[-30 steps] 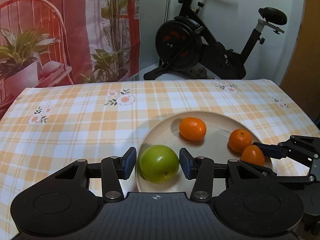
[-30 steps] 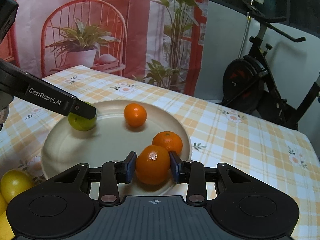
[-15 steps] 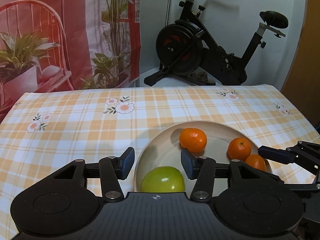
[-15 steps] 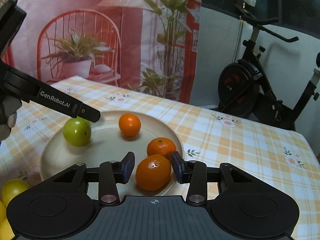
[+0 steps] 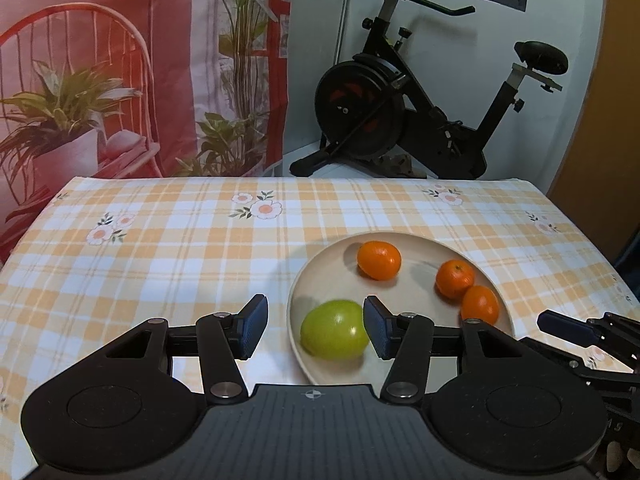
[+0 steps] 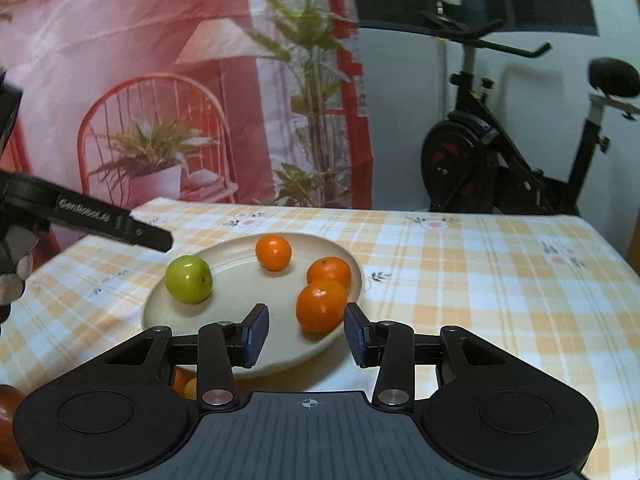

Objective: Organize fruits
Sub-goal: 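Move both grippers back to the fruit pile beside the plate, then grasp the large yellow-green grapefruit with the left gripper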

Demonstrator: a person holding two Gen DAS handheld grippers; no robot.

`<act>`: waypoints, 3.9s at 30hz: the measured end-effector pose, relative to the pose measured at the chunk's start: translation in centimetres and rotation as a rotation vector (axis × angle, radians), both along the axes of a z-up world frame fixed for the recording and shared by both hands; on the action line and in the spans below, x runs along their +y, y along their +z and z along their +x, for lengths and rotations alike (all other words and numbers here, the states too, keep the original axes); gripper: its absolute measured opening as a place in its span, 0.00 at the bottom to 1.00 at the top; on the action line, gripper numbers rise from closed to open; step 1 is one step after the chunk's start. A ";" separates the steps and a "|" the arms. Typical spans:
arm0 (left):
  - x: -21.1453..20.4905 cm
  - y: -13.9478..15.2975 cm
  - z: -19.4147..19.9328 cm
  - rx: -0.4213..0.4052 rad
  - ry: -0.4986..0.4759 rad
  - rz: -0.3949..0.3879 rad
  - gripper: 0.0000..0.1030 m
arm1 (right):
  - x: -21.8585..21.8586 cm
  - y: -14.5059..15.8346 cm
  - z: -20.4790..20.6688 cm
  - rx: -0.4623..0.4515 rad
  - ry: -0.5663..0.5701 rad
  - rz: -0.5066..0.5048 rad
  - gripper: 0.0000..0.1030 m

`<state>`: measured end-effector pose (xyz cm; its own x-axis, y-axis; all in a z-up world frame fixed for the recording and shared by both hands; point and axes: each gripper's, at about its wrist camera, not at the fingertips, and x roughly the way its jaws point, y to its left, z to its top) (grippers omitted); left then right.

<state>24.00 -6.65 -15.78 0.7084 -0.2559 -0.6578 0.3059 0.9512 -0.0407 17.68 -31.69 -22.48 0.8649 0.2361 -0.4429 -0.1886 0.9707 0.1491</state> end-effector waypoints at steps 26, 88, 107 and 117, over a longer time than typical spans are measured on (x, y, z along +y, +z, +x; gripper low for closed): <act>2.2 -0.1 -9.3 0.020 0.052 -0.025 0.56 | 0.9 -1.0 -5.3 -0.007 0.025 -0.010 0.45; 0.3 -4.1 -6.0 0.301 -0.027 -0.185 0.48 | 1.0 -1.3 -5.1 0.032 0.048 0.017 0.45; 2.1 -3.8 -6.5 0.252 0.032 -0.149 0.48 | 0.8 -1.5 -4.6 0.083 0.053 0.059 0.45; 3.0 -3.9 -6.6 0.241 0.050 -0.157 0.48 | 1.1 -1.2 -4.2 0.143 0.070 0.057 0.45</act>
